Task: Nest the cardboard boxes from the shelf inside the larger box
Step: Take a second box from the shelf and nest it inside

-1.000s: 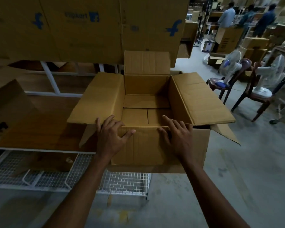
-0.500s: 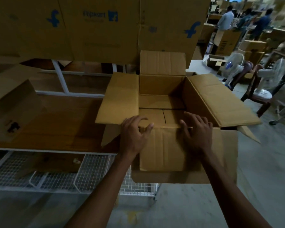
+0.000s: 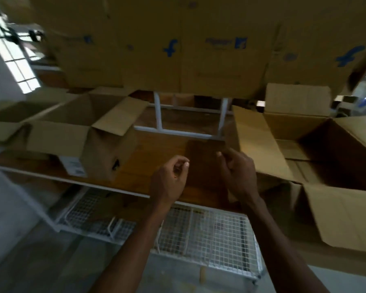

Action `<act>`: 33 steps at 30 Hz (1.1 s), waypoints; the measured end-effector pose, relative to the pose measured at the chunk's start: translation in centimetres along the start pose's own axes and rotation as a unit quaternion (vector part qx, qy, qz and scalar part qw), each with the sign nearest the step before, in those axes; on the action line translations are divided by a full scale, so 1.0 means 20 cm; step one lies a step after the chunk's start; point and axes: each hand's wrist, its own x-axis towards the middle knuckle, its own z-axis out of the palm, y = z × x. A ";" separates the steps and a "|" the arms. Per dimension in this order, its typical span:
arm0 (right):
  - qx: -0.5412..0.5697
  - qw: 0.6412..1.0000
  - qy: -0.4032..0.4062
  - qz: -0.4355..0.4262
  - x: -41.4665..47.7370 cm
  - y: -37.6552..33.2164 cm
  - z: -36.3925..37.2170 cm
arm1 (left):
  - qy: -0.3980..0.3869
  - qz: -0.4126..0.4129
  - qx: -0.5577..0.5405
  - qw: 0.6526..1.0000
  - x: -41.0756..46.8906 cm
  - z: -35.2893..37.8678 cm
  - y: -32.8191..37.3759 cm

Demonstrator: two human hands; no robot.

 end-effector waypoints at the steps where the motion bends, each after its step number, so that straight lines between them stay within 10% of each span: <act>1: 0.016 1.000 -0.011 -0.011 0.03 -0.09 0.10 | 0.016 -0.013 0.004 1.000 0.02 -0.10 -0.07; 14: 0.092 0.971 -0.158 -0.157 0.55 -0.92 1.28 | 0.142 -0.051 0.153 0.977 0.42 -1.05 -0.89; 33: -0.087 0.964 -0.207 -0.139 1.01 -1.34 2.26 | 0.048 -0.004 0.346 0.937 1.22 -1.60 -1.76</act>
